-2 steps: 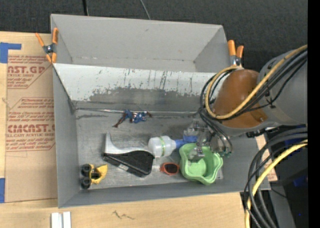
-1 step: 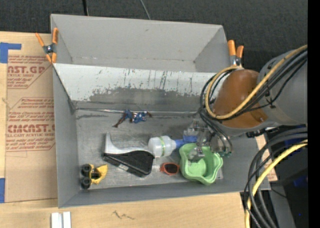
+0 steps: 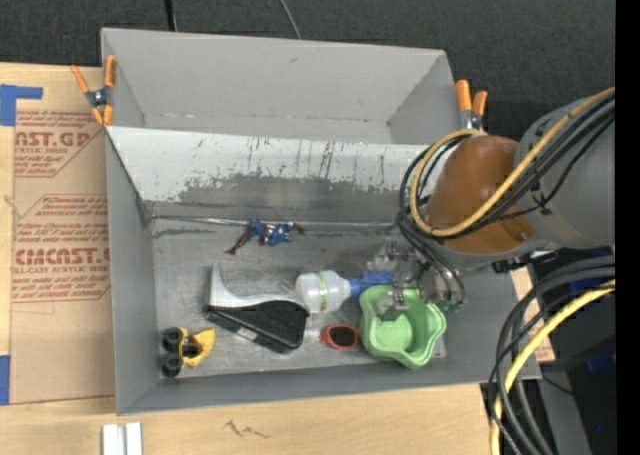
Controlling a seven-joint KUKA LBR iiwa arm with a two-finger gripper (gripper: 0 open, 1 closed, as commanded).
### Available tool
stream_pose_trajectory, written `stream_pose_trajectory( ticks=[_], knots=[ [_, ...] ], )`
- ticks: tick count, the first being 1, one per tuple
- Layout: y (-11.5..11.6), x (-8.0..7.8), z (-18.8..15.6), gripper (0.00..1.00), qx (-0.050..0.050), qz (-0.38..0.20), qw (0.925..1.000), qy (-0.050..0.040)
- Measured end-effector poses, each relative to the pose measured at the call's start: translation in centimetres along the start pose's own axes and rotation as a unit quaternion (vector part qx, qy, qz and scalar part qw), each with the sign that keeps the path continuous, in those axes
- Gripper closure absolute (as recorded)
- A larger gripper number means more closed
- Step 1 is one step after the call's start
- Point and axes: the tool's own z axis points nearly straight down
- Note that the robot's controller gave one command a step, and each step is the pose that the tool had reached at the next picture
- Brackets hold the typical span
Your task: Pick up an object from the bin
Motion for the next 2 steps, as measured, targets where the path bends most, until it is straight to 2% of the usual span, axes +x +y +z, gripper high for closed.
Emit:
stream_pose_trajectory(
  ticks=[1, 2],
  knots=[
    [-0.4, -0.1, -3.4, 1.0, 0.001, -0.008, 1.0, 0.0049],
    [-0.6, 0.0, -6.6, 1.0, 0.001, -0.008, 0.9998, 0.0154]
  ],
)
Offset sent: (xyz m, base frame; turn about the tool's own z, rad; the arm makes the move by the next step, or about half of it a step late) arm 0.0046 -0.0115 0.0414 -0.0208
